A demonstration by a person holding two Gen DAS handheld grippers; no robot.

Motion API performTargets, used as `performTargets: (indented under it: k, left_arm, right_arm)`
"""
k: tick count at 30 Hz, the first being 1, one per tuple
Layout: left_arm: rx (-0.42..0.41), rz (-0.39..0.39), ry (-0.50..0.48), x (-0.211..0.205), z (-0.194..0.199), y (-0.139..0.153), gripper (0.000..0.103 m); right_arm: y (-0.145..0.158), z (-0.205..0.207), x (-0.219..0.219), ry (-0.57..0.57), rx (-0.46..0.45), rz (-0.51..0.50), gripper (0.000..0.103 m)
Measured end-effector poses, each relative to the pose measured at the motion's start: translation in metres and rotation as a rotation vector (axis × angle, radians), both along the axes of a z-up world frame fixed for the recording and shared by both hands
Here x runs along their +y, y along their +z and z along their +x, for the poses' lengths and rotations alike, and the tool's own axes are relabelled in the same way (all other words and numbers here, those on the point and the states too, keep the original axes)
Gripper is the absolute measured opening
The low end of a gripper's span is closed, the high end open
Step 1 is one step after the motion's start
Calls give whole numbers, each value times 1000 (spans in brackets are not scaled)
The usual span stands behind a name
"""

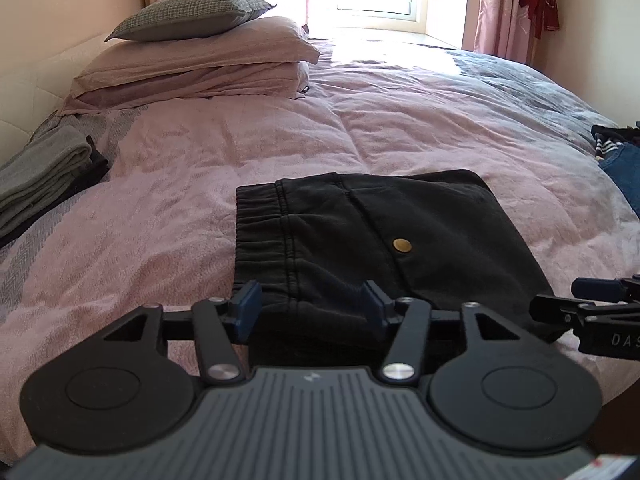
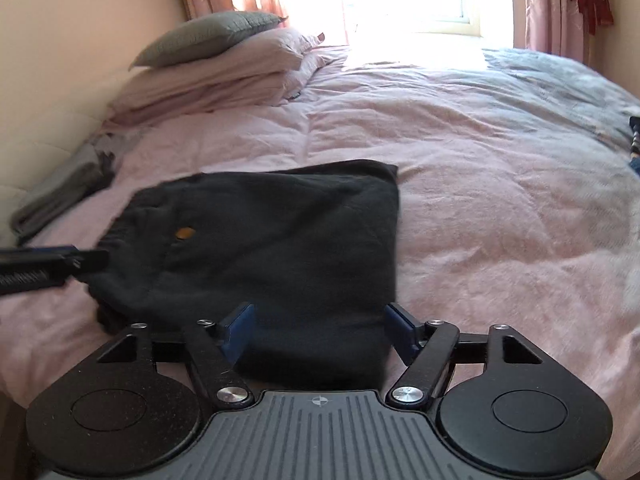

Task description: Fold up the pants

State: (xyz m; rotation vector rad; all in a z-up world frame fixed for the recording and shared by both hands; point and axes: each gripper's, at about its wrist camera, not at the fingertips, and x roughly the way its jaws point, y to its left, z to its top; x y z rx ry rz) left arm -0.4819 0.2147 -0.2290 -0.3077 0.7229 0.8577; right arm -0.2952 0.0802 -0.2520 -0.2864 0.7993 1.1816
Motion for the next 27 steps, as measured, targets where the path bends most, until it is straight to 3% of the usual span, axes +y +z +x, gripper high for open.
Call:
performTargets:
  k: [10, 27]
  left_arm:
    - [25, 8, -30, -34, -1, 11, 61]
    - [-21, 52, -91, -91, -40, 33, 64]
  right_arm:
    - [19, -22, -20, -2, 9, -4, 69]
    - [49, -64, -75, -36, -46, 45, 69]
